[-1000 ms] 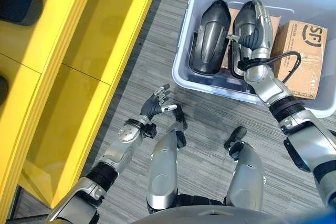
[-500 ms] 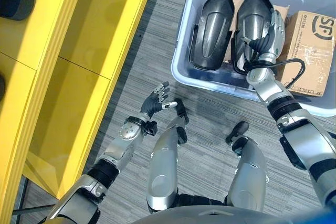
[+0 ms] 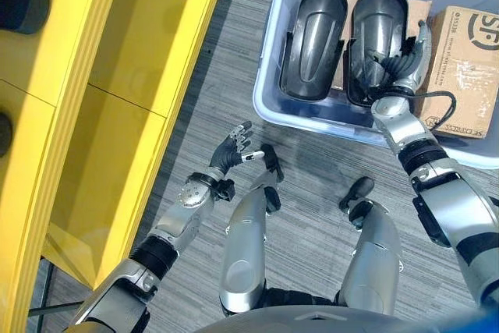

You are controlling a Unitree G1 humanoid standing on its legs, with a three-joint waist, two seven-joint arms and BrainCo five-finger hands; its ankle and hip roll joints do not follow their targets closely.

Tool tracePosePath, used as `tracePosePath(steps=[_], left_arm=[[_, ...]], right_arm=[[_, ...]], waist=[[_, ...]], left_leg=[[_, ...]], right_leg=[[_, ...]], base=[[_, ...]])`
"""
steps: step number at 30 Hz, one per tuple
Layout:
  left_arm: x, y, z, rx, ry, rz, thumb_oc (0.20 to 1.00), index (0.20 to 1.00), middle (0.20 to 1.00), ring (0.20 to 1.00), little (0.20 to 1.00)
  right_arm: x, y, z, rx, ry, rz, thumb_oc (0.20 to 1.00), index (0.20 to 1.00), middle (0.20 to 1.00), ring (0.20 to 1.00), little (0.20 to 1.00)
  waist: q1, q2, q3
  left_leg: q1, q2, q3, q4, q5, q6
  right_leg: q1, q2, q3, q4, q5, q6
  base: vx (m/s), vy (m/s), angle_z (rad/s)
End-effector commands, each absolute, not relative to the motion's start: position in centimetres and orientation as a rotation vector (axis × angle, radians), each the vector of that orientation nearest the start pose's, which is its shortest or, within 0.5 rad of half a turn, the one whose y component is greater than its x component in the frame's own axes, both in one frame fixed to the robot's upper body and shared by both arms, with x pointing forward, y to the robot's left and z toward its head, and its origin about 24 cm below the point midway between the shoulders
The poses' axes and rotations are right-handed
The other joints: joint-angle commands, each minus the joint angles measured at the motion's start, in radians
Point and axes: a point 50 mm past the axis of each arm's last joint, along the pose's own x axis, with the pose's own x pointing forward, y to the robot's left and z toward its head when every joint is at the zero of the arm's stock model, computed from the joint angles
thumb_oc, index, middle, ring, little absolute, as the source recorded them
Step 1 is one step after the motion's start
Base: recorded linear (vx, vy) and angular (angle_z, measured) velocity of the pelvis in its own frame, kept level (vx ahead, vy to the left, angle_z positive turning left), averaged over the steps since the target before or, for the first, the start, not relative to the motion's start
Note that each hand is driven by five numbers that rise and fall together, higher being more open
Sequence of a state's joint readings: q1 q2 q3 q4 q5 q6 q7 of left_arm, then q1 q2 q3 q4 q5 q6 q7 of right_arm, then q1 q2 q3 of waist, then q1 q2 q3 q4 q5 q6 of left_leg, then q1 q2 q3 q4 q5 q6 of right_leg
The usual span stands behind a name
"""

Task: Move parts from the plastic box to the shelf.

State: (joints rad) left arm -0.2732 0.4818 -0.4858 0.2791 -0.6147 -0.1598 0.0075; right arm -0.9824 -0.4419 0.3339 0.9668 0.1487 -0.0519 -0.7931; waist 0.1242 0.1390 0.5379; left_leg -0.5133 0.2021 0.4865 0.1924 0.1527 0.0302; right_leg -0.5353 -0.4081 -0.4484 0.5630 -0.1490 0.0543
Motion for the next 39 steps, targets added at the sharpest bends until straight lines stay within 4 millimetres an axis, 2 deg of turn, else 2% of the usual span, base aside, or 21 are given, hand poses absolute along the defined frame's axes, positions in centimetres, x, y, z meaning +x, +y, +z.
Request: tracePosePath(steps=[1, 7, 12, 26, 39], left_arm=[[28.7, 13.2, 4.8, -0.040, 0.016, -0.398, 1.000, 1.000, 1.000, 1.000, 1.000], [28.8, 13.0, 4.8, -0.036, 0.020, -0.399, 1.000, 1.000, 1.000, 1.000, 1.000], [28.8, 13.1, 4.8, -0.025, 0.027, -0.402, 1.000, 1.000, 1.000, 1.000, 1.000], [28.9, 13.2, 4.6, -0.024, 0.029, -0.399, 1.000, 1.000, 1.000, 1.000, 1.000], [29.1, 13.2, 4.6, -0.013, 0.035, -0.403, 1.000, 1.000, 1.000, 1.000, 1.000]], right_arm=[[39.7, -22.8, 20.1, -0.363, -0.311, -0.747, 1.000, 1.000, 1.000, 1.000, 1.000], [40.0, -23.3, 19.3, -0.311, -0.229, -0.689, 1.000, 1.000, 1.000, 1.000, 1.000], [40.0, -24.1, 18.9, -0.255, -0.194, -0.710, 1.000, 1.000, 1.000, 1.000, 1.000], [40.1, -24.3, 18.8, -0.361, -0.172, -0.685, 1.000, 1.000, 1.000, 1.000, 1.000], [40.3, -24.9, 18.6, -0.368, -0.096, -0.675, 1.000, 1.000, 1.000, 1.000, 1.000]], waist=[[0.016, 0.027, -0.018], [0.017, 0.032, -0.018], [0.019, 0.035, -0.018], [0.022, 0.046, -0.018], [0.029, 0.054, -0.018]], left_leg=[[-0.019, 0.062, -0.079, 0.095, -0.132, -0.130], [-0.038, 0.066, -0.078, 0.103, -0.131, -0.134], [-0.053, 0.067, -0.079, 0.109, -0.132, -0.136], [-0.095, 0.077, -0.076, 0.129, -0.131, -0.140], [-0.132, 0.082, -0.079, 0.137, -0.128, -0.143]], right_leg=[[-0.052, -0.001, 0.013, 0.020, 0.023, 0.060], [-0.071, -0.001, 0.016, 0.029, 0.019, 0.055], [-0.086, -0.002, 0.015, 0.038, 0.016, 0.051], [-0.129, -0.013, 0.015, 0.067, 0.008, 0.045], [-0.163, -0.024, 0.014, 0.086, 0.005, 0.045]], base=[[0.00, -0.032, -0.04], [0.00, -0.006, 0.00], [0.00, -0.020, 0.00], [0.00, -0.001, 0.00], [0.00, 0.000, 0.00]])
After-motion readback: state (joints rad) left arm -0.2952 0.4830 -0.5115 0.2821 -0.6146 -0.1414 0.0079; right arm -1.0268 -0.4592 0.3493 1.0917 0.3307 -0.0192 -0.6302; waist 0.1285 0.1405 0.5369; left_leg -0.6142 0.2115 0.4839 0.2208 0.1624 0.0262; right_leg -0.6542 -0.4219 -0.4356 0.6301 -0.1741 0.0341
